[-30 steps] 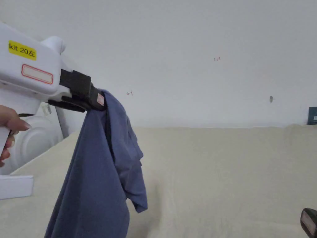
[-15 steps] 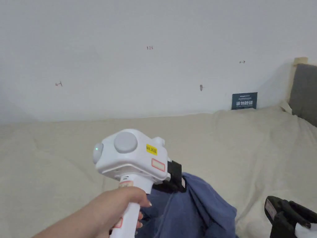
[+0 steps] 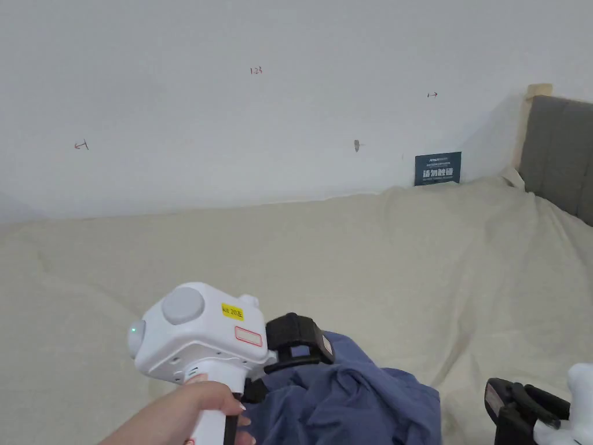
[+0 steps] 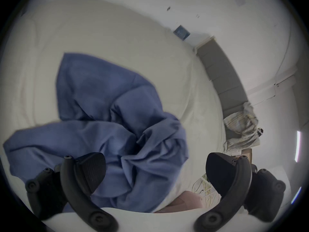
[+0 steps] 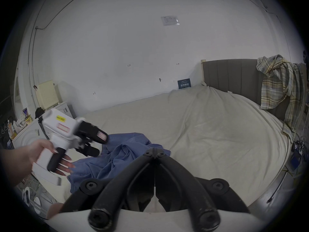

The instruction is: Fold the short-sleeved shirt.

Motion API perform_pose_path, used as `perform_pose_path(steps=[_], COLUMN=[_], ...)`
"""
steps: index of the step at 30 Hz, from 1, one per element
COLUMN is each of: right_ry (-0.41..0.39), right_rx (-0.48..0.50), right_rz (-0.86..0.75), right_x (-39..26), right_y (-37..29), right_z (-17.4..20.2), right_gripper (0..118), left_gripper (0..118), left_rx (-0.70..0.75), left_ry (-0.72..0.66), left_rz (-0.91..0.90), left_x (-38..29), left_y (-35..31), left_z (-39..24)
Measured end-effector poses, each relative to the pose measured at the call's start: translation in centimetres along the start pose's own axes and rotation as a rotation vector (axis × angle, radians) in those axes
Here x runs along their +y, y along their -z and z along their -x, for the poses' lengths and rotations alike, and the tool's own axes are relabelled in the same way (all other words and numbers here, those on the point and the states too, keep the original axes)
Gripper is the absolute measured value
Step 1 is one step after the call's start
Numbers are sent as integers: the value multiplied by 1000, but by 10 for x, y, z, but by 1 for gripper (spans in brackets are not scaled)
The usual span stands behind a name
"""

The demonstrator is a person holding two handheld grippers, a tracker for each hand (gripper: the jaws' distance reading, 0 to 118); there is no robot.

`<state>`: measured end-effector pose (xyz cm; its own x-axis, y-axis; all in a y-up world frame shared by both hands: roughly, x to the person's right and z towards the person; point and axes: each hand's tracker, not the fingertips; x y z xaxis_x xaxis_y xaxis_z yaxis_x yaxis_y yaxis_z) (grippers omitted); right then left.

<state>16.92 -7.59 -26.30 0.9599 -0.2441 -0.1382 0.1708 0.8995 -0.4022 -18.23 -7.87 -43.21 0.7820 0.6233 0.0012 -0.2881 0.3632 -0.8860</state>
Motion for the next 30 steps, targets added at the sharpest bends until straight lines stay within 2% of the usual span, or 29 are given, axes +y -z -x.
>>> perform_pose_path(steps=[4, 7, 8, 9, 10, 11, 12, 13, 15, 18, 21, 26, 28, 30], right_ry=[-21, -50, -64, -77, -92, -103, -107, -107, -107, -132, -154, -166, -164, -159], right_rx=[9, 20, 23, 24, 21, 22, 23, 27, 40, 17, 15, 34, 37, 49], right_rz=[-47, -108, -133, -153, -173, -192, -205, -229, -287, -329, -317, -299, -297, -280], right_x=[10, 15, 16, 17, 17, 17, 16, 15, 11, 2, -1, 0, 1, 3], right_y=[-9, -17, -20, -22, -24, -26, -27, -30, -34, -38, -37, -37, -37, -36], right_z=[6, 12, 15, 18, 22, 25, 27, 29, 32, 38, 44, 49, 49, 48], right_gripper=[0, 0, 0, 0, 0, 0, 0, 0, 0, 0, 0, 0, 0, 0], left_gripper=[118, 117, 112, 88, 52, 6, 0, 0, 0, 0, 0, 0, 0, 0], left_rx=[33, 86, 128, 155, 181, 216, 255, 347, 391, 551, 536, 532, 491, 472], left_ry=[160, 216, 230, 249, 269, 283, 290, 297, 337, 363, 326, 349, 311, 173], left_rz=[-305, -529, -599, -668, -747, -753, -766, -820, -909, -994, -976, -982, -905, -567], left_x=[-30, -71, -90, -109, -129, -145, -155, -173, -204, -229, -234, -224, -187, -120], left_y=[-104, -165, -180, -191, -202, -208, -210, -211, -211, -203, -202, -215, -226, -229], left_z=[-14, -5, 0, 6, 11, 17, 20, 30, 41, 47, 48, 46, 50, 86])
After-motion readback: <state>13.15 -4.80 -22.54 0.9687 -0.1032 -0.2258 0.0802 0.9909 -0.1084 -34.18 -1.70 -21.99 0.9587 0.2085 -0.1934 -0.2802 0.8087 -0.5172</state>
